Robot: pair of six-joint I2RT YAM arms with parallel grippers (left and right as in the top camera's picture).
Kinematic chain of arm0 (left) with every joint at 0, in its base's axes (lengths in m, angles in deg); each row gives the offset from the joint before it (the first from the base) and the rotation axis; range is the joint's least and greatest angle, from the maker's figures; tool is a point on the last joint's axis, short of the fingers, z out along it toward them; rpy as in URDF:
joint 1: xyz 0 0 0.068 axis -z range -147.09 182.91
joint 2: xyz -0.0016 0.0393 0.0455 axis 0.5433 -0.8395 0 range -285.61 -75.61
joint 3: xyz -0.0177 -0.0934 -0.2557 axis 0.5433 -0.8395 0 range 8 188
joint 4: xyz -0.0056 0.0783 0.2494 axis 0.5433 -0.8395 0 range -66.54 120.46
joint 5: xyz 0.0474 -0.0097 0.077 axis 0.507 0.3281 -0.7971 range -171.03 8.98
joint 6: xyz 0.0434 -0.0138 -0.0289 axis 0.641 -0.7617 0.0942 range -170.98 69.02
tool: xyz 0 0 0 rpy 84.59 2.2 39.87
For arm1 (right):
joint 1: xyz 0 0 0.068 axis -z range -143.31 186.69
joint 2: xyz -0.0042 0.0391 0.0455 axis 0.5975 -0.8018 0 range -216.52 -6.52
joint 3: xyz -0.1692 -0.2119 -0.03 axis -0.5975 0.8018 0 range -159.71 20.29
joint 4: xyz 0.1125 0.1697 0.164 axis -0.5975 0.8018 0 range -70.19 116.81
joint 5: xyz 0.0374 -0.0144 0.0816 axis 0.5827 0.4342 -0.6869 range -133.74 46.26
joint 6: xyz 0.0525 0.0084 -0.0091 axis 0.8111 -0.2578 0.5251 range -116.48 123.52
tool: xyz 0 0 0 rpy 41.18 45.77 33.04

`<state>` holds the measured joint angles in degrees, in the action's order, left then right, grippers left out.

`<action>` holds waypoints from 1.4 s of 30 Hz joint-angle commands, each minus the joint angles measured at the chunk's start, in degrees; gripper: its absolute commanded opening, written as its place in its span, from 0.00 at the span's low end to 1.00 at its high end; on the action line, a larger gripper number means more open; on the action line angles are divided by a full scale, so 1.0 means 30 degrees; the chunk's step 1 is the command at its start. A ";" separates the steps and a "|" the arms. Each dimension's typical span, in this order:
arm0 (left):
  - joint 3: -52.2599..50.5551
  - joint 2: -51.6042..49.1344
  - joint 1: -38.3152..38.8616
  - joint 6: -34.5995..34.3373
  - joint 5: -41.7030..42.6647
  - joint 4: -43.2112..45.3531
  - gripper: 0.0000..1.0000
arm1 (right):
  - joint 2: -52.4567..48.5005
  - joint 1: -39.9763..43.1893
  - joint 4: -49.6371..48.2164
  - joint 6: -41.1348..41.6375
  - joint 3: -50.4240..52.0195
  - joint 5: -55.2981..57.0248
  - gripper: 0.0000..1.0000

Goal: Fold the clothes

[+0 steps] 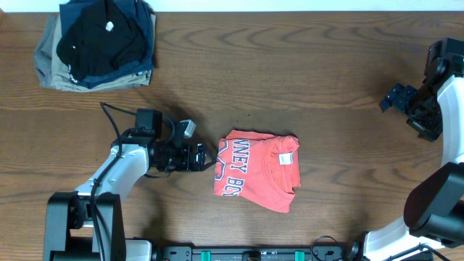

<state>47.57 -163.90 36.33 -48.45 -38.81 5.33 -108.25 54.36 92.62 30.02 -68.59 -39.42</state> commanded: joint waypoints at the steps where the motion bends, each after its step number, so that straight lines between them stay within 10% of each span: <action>1: -0.0554 -0.0153 -0.0044 -0.0313 -0.0189 0.0291 0.98 | 0.0160 0.0087 0.0015 -0.0146 -0.0080 0.0051 0.99; 42: -0.1938 -0.3468 0.3767 -0.4954 0.4087 0.8131 0.99 | 0.0160 0.0087 0.0015 -0.0146 -0.0080 0.0051 0.99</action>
<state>42.90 -172.60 46.78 -59.53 -20.16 29.48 -108.25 54.36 92.62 30.02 -68.59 -39.42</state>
